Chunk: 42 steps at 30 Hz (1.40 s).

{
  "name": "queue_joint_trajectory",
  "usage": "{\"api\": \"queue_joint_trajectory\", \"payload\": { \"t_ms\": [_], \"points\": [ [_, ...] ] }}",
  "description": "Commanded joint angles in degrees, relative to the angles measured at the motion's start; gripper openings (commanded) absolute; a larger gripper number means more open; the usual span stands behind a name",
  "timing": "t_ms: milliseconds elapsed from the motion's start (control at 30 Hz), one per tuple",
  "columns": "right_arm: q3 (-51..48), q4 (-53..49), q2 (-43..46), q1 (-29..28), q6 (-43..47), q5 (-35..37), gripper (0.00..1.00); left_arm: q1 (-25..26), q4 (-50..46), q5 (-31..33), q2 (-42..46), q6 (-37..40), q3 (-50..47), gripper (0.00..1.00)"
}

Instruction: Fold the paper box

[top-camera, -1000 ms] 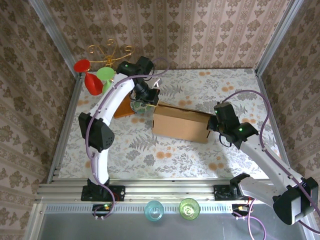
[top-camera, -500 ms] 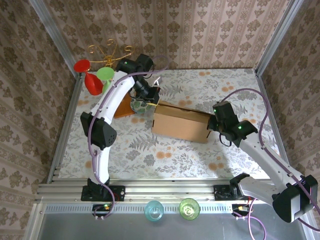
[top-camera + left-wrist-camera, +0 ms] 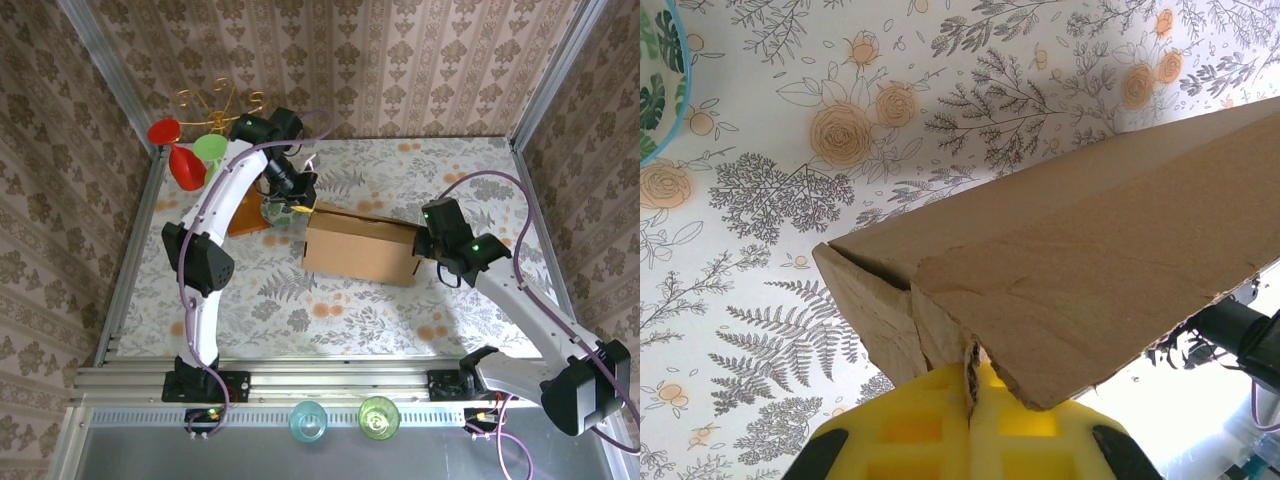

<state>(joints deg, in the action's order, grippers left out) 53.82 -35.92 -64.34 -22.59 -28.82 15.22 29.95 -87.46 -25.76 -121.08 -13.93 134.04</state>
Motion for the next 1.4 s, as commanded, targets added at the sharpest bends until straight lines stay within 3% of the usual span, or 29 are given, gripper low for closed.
{"api": "queue_joint_trajectory", "payload": {
  "t_ms": [0,600,833,1367],
  "points": [
    [1.97,-2.62,-1.13,-0.73,0.16,-0.7,0.0,0.19,-1.25,-2.49,-0.48,-1.86,1.43,0.0],
    [3.5,-4.33,-3.08,-0.83,-0.01,-0.39,0.0,-0.58,-0.18,-6.85,-0.44,-3.44,0.22,0.0],
    [3.44,-4.35,-3.07,-0.79,-0.44,-0.4,0.0,-0.58,3.12,-5.02,3.01,-3.4,-7.47,0.0],
    [0.91,-2.92,0.33,-1.05,-1.39,-0.28,0.0,0.08,23.27,-1.29,17.24,-8.95,-32.59,0.0]
  ]
}}
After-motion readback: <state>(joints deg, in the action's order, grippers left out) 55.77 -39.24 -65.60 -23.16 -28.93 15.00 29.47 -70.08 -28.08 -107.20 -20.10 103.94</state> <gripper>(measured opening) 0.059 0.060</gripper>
